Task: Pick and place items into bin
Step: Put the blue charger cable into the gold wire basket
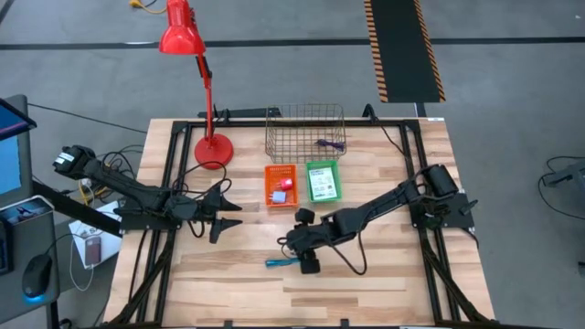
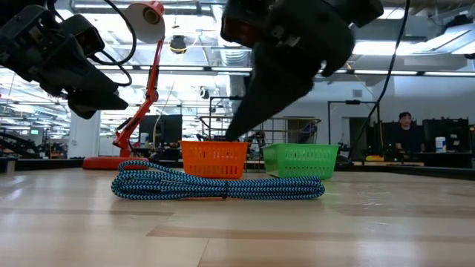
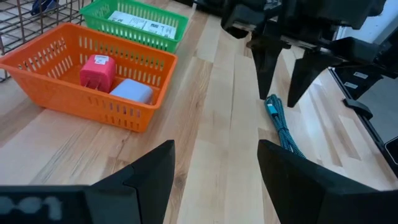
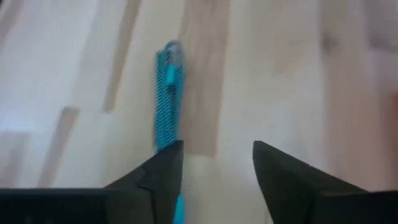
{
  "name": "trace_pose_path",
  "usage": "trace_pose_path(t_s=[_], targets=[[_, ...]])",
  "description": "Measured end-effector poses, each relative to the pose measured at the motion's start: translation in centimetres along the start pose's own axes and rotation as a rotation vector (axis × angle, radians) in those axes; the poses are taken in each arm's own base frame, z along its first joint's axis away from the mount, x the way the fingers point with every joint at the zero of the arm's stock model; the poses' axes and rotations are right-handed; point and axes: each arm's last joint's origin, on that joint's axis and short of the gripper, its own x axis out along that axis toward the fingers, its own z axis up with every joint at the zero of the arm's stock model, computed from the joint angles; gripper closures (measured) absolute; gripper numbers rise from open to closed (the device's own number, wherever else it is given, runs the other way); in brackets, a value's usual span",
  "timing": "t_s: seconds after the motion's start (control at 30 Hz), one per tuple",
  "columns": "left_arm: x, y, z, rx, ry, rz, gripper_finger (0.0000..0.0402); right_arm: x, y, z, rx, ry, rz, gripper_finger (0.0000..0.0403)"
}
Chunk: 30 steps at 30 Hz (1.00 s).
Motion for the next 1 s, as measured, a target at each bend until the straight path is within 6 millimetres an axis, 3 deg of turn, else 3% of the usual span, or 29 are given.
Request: trace_pose_path(t_s=[0.27,0.6,0.83,1.0], targets=[[0.0,0.0,0.0,-0.007,-0.001,0.001,0.0184,-0.1,0.5,-0.8,-0.007,0.099,0.182,0.0174],[0.0,0.0,0.0,-0.025,-0.001,0.002,0.0184,-0.3,0.4,-2.1,-0.008,0.234,0.174,0.0187],[0.0,0.0,0.0,-0.034,-0.001,0.003,0.0184,1.7,0.4,-3.2,0.006,0.271,0.164,0.0194],[0.0,0.0,0.0,-0.034,0.001,0.003,0.0184,1.7,0.4,-3.2,0.015,0.270,0.162,0.0204]])
